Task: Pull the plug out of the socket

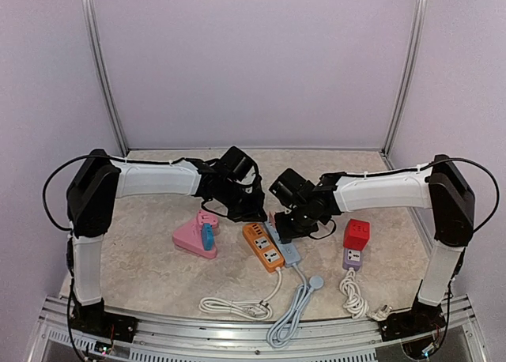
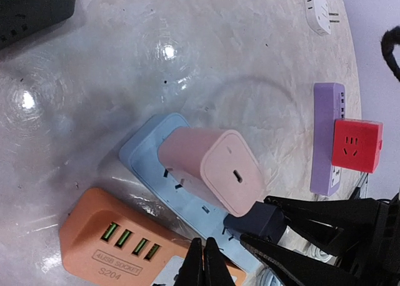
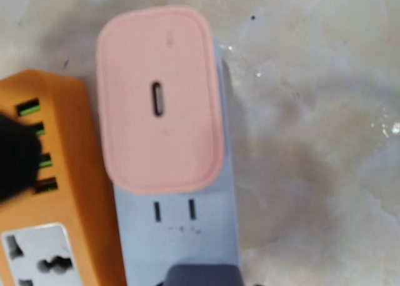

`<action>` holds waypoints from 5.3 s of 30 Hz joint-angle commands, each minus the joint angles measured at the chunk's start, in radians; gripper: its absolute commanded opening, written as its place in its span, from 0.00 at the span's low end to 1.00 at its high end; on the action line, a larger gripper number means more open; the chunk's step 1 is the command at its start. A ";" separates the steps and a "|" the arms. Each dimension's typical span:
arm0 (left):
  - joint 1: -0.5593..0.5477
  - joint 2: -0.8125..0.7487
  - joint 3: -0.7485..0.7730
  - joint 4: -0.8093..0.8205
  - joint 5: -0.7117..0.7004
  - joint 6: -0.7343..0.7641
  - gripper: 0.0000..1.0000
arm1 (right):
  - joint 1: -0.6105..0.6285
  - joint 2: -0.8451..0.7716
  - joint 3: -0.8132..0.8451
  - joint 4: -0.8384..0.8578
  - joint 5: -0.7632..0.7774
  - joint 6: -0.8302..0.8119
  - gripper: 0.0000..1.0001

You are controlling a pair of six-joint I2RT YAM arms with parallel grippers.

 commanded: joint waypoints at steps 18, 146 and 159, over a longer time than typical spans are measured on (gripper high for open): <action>-0.024 0.156 0.001 0.147 0.107 -0.090 0.00 | -0.010 -0.002 -0.024 0.116 0.008 0.087 0.00; 0.033 -0.129 -0.053 -0.148 0.001 -0.018 0.00 | -0.447 0.141 0.077 0.272 -0.268 -0.110 0.52; 0.038 -0.098 -0.046 -0.125 0.014 -0.020 0.00 | -0.433 0.033 0.074 0.152 -0.158 -0.154 0.74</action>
